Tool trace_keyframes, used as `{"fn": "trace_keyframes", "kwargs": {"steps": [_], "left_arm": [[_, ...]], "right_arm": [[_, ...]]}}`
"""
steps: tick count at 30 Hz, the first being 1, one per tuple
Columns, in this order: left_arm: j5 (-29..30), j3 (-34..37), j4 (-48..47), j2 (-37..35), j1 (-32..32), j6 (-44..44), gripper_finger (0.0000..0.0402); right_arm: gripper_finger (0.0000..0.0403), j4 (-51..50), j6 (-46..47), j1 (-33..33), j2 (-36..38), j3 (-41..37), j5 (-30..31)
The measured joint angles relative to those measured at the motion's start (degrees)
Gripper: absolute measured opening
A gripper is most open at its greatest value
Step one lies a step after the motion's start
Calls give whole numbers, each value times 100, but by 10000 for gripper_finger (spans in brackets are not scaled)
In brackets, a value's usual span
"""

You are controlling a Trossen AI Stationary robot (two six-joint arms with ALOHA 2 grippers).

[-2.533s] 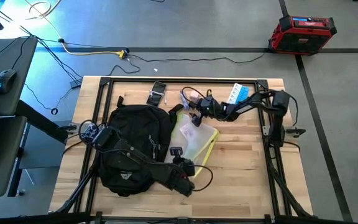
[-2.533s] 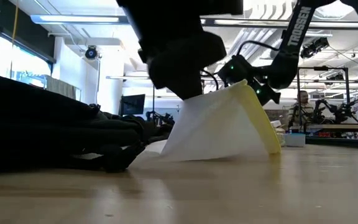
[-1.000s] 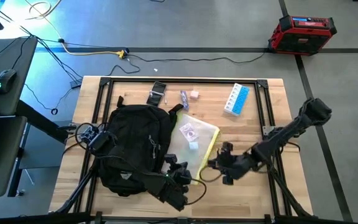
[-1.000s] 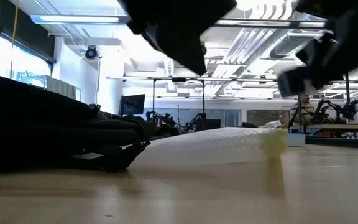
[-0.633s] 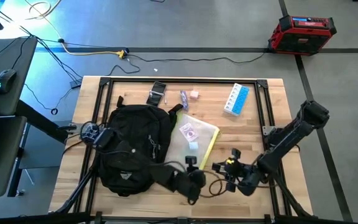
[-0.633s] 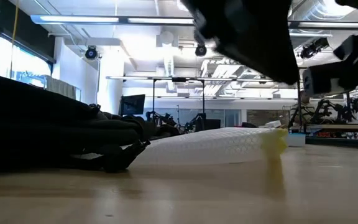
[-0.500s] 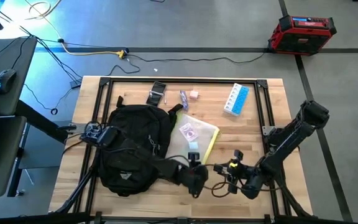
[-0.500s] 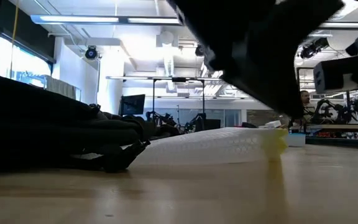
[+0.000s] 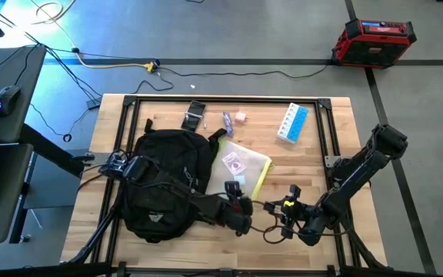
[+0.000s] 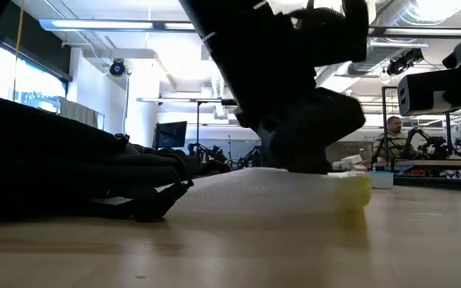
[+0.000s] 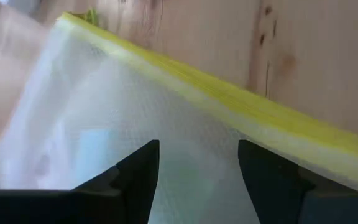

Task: Unpack backpack
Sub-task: Put the black charger adapter into the green zip bag

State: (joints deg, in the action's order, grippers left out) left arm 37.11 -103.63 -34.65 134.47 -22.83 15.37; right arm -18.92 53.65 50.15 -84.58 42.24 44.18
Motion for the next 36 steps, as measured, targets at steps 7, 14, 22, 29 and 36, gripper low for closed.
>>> {"fn": "trace_keyframes", "kwargs": {"steps": [7,14,22,29,36], "left_arm": [[-761,-151,654,-40,-13,870,198],[-910,-142,476,87,22,967,209],[-791,-170,-210,199,27,1134,200],[-729,-273,-778,201,15,1218,76],[-375,-347,-1068,152,-83,1187,7]], "right_arm": [[118,22,-13,2,0,0,0],[118,15,-13,2,0,0,-2],[118,2,-14,2,0,2,-21],[118,-7,-35,2,0,2,-22],[118,-11,-39,4,0,2,-58]]}}
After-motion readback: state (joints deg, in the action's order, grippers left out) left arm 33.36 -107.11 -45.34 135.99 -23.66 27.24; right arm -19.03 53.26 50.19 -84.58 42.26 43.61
